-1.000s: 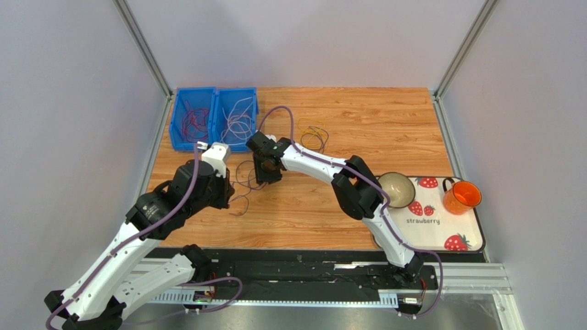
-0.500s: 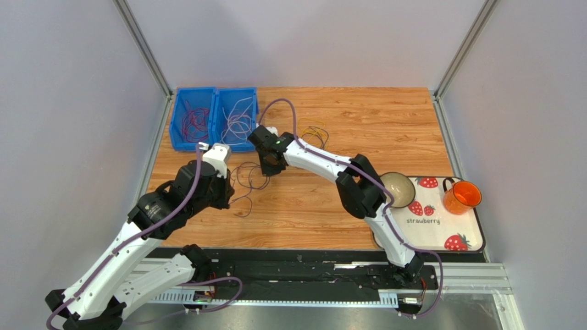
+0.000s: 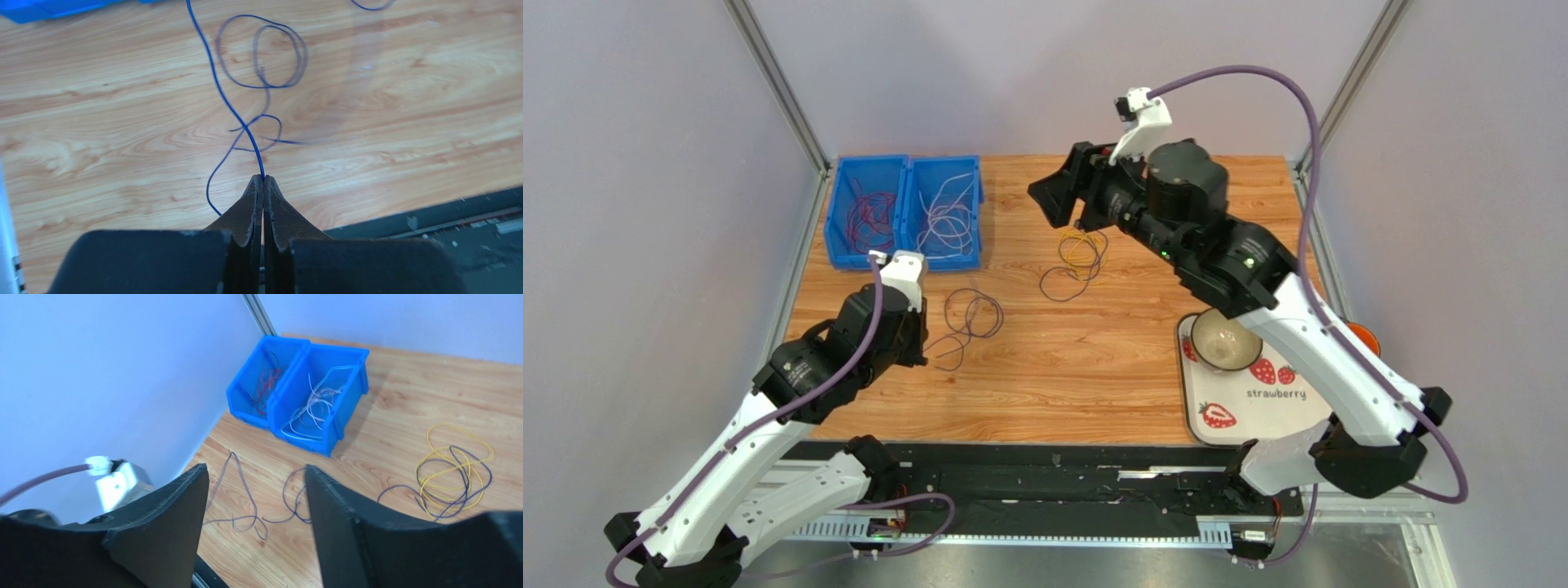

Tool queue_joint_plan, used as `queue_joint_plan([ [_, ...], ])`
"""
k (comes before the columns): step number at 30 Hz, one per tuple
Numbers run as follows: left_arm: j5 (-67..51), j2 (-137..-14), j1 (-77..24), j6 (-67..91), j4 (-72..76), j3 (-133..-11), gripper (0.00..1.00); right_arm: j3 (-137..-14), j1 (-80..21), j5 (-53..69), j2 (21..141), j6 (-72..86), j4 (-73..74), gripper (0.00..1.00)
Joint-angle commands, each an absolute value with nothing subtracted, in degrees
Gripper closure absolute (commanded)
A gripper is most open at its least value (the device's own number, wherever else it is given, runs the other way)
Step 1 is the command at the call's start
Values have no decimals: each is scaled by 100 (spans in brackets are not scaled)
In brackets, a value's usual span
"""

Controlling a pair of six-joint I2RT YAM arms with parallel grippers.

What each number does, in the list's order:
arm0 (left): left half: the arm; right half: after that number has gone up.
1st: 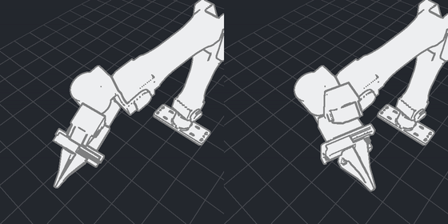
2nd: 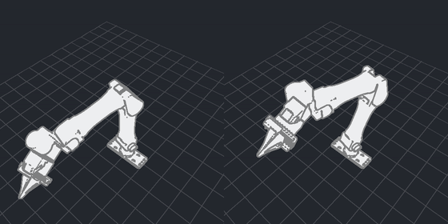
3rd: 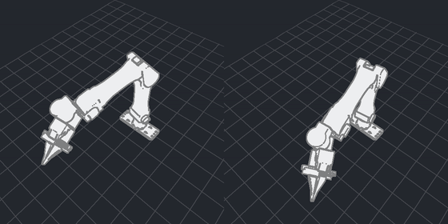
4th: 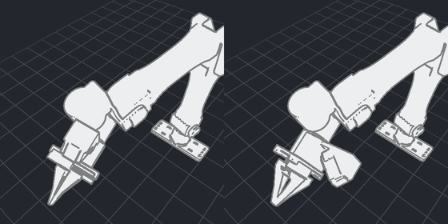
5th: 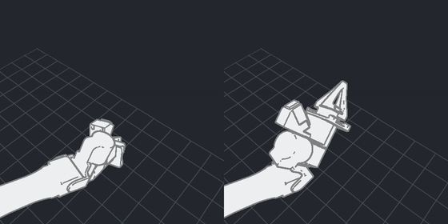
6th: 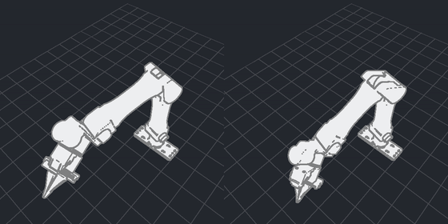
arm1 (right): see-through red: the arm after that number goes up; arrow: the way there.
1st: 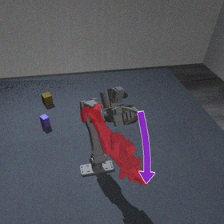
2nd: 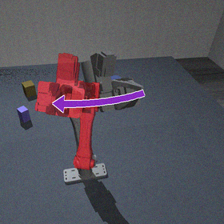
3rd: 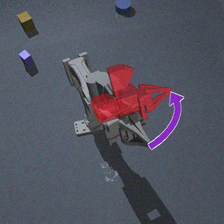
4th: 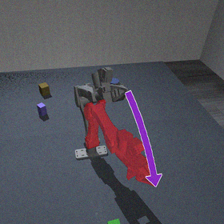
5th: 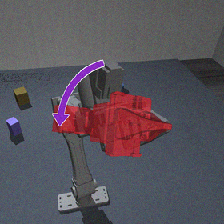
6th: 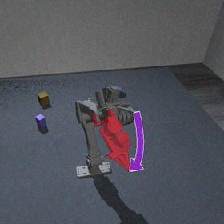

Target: Untangle the cables

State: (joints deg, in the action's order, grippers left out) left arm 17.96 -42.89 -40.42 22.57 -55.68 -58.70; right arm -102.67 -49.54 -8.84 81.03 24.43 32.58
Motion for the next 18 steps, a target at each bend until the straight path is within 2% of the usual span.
queue_joint_plan([
  [1, 3005, -4307, -3964, 2478, -5984, -6231, 100, -9835, -4896, -1256, 9517, 2619, 3998, 33],
  [6, 3075, -4088, -3867, 2487, -6064, -6223, 100, -10159, -4816, -1108, 10186, 2742, 4087, 29],
  [11, 3848, -3762, -3797, 2672, -6267, -6240, 100, -10371, -4816, -660, 10924, 2830, 3937, 34],
  [18, 3753, -3621, -3762, 2479, -5959, -5959, 100, -10617, -4825, -299, 11820, 2883, 3920, 43],
])
